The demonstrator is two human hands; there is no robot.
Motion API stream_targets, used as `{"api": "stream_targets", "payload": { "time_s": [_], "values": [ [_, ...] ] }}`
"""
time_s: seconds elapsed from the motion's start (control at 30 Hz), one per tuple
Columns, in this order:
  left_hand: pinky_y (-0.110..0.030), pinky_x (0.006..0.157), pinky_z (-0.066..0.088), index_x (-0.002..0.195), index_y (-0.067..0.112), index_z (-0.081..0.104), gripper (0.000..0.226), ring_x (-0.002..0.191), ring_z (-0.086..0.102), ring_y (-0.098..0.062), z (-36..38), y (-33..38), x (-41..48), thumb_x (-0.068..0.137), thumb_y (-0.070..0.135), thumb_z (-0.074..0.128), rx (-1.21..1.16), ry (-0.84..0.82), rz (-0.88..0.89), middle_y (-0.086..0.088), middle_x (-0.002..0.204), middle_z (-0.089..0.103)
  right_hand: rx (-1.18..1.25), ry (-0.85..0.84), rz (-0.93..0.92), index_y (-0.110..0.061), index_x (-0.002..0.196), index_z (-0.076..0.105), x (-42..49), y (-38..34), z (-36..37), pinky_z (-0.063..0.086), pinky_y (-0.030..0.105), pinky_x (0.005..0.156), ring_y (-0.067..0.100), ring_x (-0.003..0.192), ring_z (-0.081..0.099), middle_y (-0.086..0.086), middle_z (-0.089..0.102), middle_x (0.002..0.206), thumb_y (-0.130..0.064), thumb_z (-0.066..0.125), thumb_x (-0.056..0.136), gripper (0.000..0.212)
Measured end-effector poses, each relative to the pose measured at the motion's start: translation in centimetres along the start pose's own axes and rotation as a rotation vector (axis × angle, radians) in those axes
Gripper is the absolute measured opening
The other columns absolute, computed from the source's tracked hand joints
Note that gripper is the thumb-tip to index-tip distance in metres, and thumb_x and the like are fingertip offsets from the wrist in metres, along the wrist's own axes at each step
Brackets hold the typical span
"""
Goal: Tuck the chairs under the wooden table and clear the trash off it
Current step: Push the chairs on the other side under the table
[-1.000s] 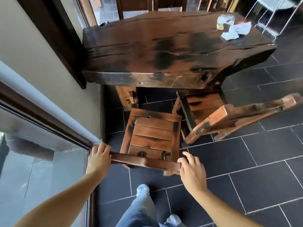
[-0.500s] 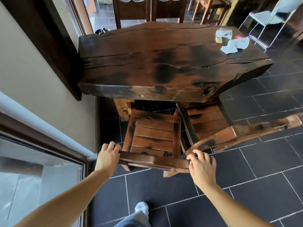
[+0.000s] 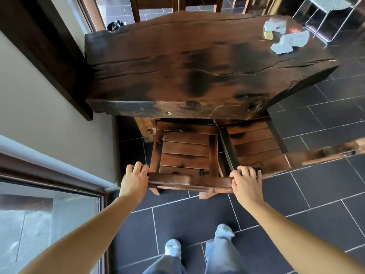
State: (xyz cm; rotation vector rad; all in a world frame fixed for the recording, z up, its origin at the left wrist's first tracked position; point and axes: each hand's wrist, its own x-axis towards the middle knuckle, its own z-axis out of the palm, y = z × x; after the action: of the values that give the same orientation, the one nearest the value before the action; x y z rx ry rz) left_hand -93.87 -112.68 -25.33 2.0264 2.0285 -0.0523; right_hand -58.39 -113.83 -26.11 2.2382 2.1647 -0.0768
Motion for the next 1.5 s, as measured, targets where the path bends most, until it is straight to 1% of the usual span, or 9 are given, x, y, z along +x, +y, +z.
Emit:
{"api": "stream_targets", "payload": {
  "time_s": [0.2,0.37,0.5,0.67,0.8,1.03,1.23,1.4,1.5],
  "values": [
    [-0.041,0.075,0.053,0.113,0.013,0.055,0.021,0.102,0.042,-0.029,-0.4,1.3,0.4,0.092,0.012,0.053,-0.088,-0.005,-0.096,-0.008,0.114,0.049,0.038,-0.004,-0.070,-0.019,0.086,0.070,1.0,0.6,-0.6,0.042,0.058,0.097,0.033,0.092,0.061,0.006,0.066,0.095,-0.007,0.075,0.070,0.020],
    [-0.039,0.077,0.050,0.113,0.015,0.056,0.025,0.106,0.040,-0.028,-0.6,2.7,0.1,0.090,0.007,0.050,-0.118,-0.003,-0.214,-0.006,0.116,0.048,0.109,0.051,-0.356,-0.025,0.091,0.066,1.3,2.3,-0.9,0.045,0.049,0.098,0.022,0.093,0.065,-0.004,0.068,0.100,-0.011,0.073,0.068,0.028],
    [-0.042,0.079,0.046,0.108,0.015,0.059,0.026,0.109,0.040,-0.029,-1.1,3.3,0.6,0.087,0.003,0.050,-0.137,-0.010,-0.323,-0.007,0.114,0.049,0.117,-0.046,-0.613,-0.029,0.089,0.056,2.6,2.6,-1.4,0.037,0.040,0.102,0.014,0.102,0.061,-0.010,0.061,0.108,-0.008,0.073,0.058,0.041],
    [-0.046,0.088,0.049,0.103,0.018,0.065,0.028,0.115,0.044,-0.027,-1.3,3.3,1.0,0.083,0.000,0.056,-0.203,-0.045,-0.384,-0.005,0.110,0.055,0.186,-0.163,-0.817,-0.027,0.073,0.048,3.8,3.7,-1.7,0.052,0.030,0.077,0.012,0.077,0.059,-0.012,0.057,0.086,-0.007,0.062,0.064,0.026],
    [-0.044,0.088,0.050,0.093,0.019,0.068,0.028,0.108,0.053,-0.026,-0.8,5.2,0.3,0.077,-0.001,0.060,-0.238,-0.019,-0.400,-0.002,0.102,0.060,0.159,-0.190,-0.883,-0.030,0.069,0.054,5.0,6.4,-1.9,0.053,0.034,0.086,0.009,0.076,0.060,-0.014,0.058,0.085,-0.011,0.069,0.065,0.025],
    [-0.041,0.082,0.050,0.101,0.021,0.065,0.026,0.111,0.046,-0.022,0.3,11.8,-0.9,0.083,0.005,0.055,-0.239,-0.011,-0.490,0.001,0.105,0.055,0.068,-0.180,-0.810,-0.030,0.072,0.053,7.8,11.7,-3.0,0.050,0.043,0.096,0.011,0.072,0.061,-0.012,0.056,0.085,-0.008,0.075,0.059,0.034],
    [-0.036,0.074,0.047,0.100,0.022,0.064,0.022,0.114,0.042,-0.021,-0.1,15.1,-0.2,0.091,0.015,0.045,-0.160,-0.064,-0.529,0.001,0.109,0.052,0.120,-0.288,-0.549,-0.027,0.109,0.056,8.4,12.2,-3.4,0.041,0.035,0.099,0.016,0.100,0.061,-0.006,0.061,0.107,-0.009,0.059,0.085,0.030],
    [-0.039,0.086,0.050,0.110,0.020,0.064,0.029,0.117,0.042,-0.023,-0.8,15.7,0.9,0.094,0.020,0.039,-0.083,-0.132,-0.535,-0.001,0.117,0.053,0.133,-0.242,-0.380,-0.027,0.103,0.059,7.9,10.5,-3.6,0.037,0.034,0.093,0.016,0.096,0.059,-0.006,0.057,0.099,-0.021,0.050,0.093,0.015],
    [-0.038,0.086,0.047,0.108,0.021,0.066,0.029,0.117,0.045,-0.022,-1.1,15.5,1.4,0.092,0.022,0.041,-0.047,-0.133,-0.513,-0.001,0.116,0.057,0.133,-0.212,-0.320,-0.025,0.095,0.062,8.1,10.0,-4.0,0.034,0.030,0.075,0.018,0.083,0.057,-0.008,0.049,0.085,-0.024,0.046,0.094,0.015]
  ]
}}
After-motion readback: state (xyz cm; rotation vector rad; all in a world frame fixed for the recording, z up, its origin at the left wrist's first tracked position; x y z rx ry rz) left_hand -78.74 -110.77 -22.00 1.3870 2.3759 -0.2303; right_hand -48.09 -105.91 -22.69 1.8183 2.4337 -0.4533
